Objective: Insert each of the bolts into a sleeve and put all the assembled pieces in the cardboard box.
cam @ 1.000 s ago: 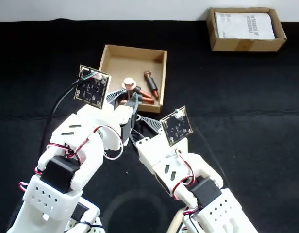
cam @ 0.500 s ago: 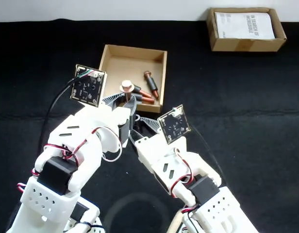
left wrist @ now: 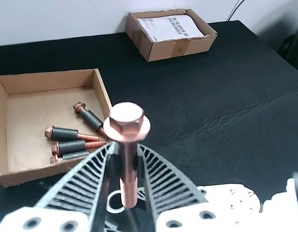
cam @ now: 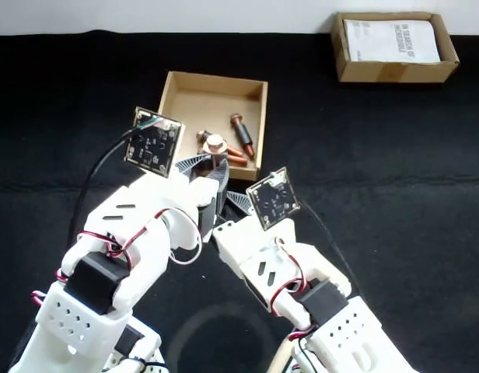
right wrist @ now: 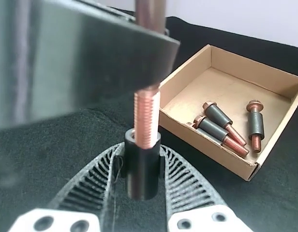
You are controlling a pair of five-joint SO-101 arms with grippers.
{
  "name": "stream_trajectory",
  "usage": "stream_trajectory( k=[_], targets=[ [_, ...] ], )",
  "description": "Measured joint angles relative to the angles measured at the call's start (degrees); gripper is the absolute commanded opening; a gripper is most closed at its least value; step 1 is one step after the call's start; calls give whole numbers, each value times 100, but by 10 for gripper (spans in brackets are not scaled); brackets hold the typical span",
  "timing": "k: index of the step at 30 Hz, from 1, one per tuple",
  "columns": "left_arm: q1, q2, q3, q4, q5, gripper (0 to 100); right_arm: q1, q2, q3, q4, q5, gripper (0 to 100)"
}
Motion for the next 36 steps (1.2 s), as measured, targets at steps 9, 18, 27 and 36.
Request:
stream_trajectory(
  k=[9,18,27,36],
  targets=[
    [-18,-9,105,0,0,9,0,0,9,0,0,7],
    [-378,0,141,-158,0,9,0,0,0,70,0,7],
    [-378,0,141,-158,0,9,0,0,0,70,0,7],
    [-220,0,141,-141,352,9,0,0,0,-9,0,7]
  ],
)
